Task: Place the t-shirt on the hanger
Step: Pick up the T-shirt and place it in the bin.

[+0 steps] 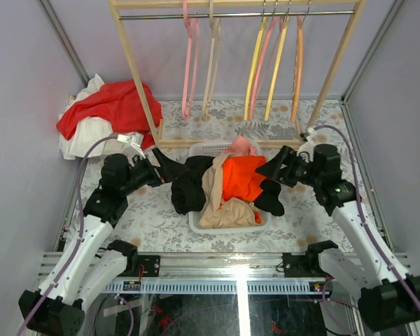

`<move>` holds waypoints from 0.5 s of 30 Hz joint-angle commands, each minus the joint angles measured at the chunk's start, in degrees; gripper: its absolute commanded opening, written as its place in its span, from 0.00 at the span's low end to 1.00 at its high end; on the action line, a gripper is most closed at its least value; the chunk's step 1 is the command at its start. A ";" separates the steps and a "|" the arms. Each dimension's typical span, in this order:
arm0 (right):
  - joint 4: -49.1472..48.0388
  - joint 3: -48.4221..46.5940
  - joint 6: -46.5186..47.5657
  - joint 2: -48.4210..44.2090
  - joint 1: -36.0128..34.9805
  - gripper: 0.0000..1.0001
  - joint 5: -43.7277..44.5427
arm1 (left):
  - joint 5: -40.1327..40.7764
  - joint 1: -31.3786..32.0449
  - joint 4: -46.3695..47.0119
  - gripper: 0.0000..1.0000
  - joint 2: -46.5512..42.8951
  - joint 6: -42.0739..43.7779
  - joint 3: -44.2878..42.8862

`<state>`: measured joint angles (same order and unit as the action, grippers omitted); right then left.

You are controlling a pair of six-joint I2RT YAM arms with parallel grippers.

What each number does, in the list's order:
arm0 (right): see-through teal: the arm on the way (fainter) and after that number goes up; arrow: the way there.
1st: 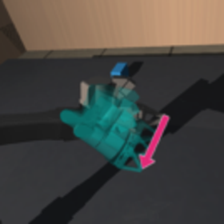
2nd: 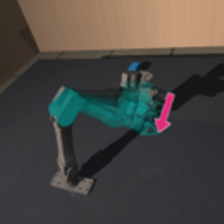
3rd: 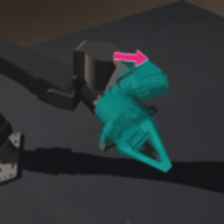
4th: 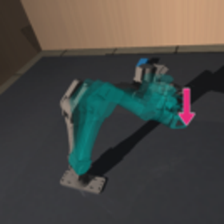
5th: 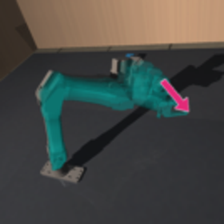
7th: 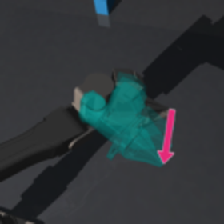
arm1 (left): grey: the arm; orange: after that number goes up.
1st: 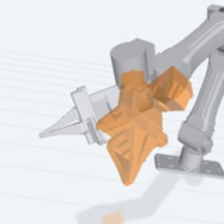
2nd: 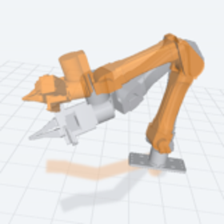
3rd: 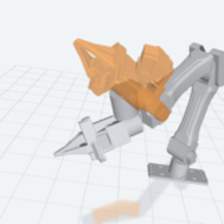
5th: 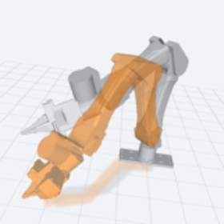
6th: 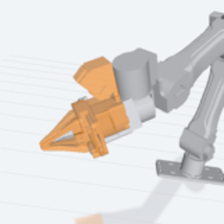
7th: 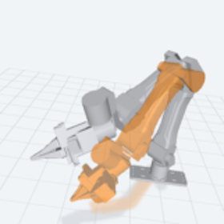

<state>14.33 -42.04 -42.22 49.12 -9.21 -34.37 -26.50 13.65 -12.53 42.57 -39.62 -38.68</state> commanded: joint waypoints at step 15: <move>-9.33 -3.72 -1.20 15.60 -16.32 0.56 19.59 | 29.13 30.01 -3.09 1.00 7.23 1.63 -4.88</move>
<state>10.46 -43.31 -42.72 62.33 -24.84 -18.39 -5.04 39.99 -14.81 49.39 -38.76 -41.56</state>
